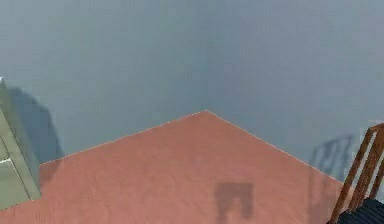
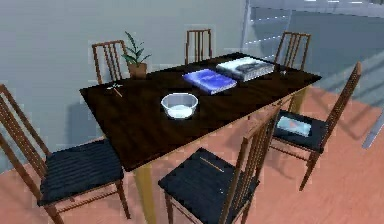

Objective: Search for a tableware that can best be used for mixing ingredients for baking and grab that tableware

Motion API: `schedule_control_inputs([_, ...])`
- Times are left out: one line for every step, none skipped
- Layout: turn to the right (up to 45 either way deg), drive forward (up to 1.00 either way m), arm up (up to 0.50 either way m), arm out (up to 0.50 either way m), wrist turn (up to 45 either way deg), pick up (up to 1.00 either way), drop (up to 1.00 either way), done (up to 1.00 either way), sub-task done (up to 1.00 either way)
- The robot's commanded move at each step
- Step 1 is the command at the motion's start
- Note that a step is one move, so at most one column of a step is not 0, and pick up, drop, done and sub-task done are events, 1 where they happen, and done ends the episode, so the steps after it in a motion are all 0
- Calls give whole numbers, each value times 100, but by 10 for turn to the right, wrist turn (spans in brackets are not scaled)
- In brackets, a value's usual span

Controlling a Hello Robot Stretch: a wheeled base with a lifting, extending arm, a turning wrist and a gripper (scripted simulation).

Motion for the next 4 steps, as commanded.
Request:
schedule_control_inputs([450,0,0,0,0,0,0,0,0])
schedule_control_inputs([450,0,0,0,0,0,0,0,0])
schedule_control_inputs([450,0,0,0,0,0,0,0,0])
schedule_control_inputs([30,0,0,0,0,0,0,0,0])
